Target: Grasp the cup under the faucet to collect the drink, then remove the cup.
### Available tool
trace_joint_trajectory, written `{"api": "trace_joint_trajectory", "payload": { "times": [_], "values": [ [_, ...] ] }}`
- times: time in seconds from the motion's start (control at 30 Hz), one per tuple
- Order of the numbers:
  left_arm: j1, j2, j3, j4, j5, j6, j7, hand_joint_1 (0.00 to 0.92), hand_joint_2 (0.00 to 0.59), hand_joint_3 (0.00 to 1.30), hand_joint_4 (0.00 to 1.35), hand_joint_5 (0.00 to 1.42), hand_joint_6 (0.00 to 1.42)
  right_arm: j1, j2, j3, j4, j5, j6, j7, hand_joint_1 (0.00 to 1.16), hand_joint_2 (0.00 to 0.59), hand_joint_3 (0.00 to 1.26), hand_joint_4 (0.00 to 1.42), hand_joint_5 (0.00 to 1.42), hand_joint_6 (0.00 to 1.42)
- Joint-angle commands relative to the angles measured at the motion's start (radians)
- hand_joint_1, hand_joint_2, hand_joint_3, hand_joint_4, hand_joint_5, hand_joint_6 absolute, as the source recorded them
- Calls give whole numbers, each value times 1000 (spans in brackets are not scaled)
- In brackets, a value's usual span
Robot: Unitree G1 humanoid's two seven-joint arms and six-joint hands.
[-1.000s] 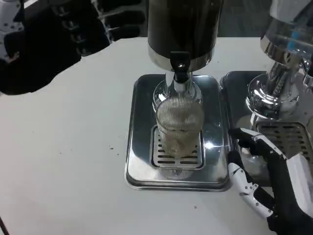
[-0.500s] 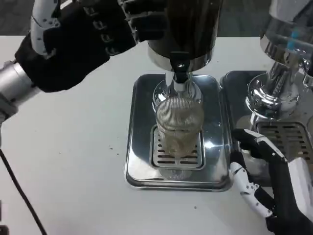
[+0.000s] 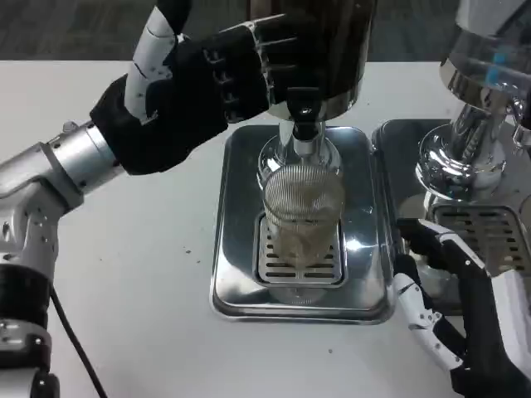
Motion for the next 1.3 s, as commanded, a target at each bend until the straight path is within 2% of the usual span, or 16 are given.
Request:
{"api": "trace_joint_trajectory", "payload": {
  "times": [0.03,0.8,1.3],
  "values": [
    [-24,-16,-6,22,23,-28,5,0,92,246,179,220,139,5,8,0,13,10,-13,-16,359,437,370,347,356,360],
    [-10,-50,-31,97,124,-231,20,0,76,216,165,207,103,-2,11,-4,35,18,-24,-25,356,437,383,361,356,360],
    [28,-21,-59,147,191,-401,18,0,66,214,173,214,113,-10,-3,-5,31,23,-23,-10,356,437,383,361,356,360]
  ]
}}
